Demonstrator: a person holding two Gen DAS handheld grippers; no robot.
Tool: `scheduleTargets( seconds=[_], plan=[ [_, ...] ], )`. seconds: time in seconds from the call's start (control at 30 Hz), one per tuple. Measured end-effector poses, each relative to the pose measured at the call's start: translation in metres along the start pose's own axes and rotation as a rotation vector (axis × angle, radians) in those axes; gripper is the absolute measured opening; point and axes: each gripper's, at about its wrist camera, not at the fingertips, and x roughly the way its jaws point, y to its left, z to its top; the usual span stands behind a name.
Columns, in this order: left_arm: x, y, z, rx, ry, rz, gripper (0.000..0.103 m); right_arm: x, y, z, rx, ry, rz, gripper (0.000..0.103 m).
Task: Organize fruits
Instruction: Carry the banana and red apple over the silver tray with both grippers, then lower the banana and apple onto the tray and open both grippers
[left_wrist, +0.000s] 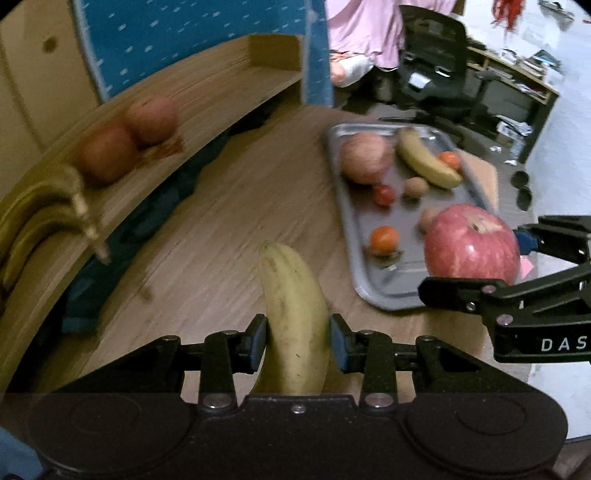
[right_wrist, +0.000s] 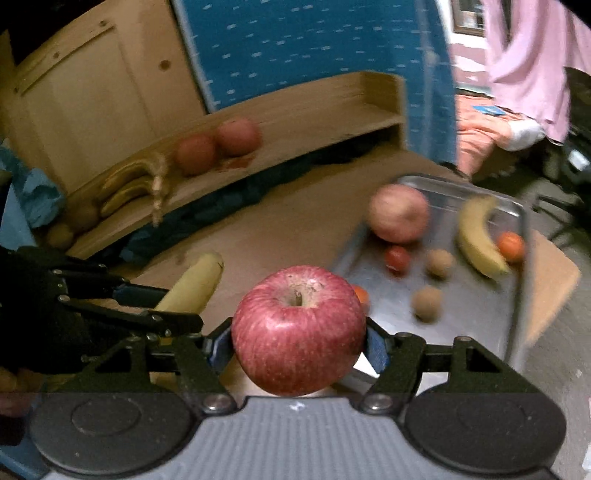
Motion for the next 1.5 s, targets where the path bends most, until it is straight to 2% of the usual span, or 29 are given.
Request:
scheduleTargets(
  seconds=[0.17,0.33,0.53,0.7,0.87,1.1,1.5],
  plan=[
    [0.004,-0.029,0.019,0.020,-0.025,-0.037,0.038,-0.016,-0.032,-0.002,0.030,-0.009,-0.065,0.074],
    [0.026,-0.065,0.049,0.036,-0.019,-0.082,0.038,-0.017,-0.074,0.005,0.029,-0.003,-0.105,0.074],
    [0.059,-0.100,0.084,0.045,0.008,-0.097,0.038,-0.004,-0.127,0.022,0.011,0.027,-0.112,0.074],
    [0.081,-0.117,0.100,0.028,0.041,-0.093,0.038,0.014,-0.159,0.033,-0.009,0.068,-0.085,0.074],
    [0.090,-0.125,0.111,0.011,0.057,-0.065,0.038,0.026,-0.175,0.041,-0.032,0.093,-0.043,0.074],
    [0.098,-0.124,0.114,-0.012,0.086,-0.024,0.038,0.037,-0.179,0.047,-0.063,0.138,0.037,0.074],
    [0.101,-0.127,0.116,-0.029,0.095,0.005,0.034,0.049,-0.187,0.050,-0.067,0.177,0.074,0.074]
  ],
)
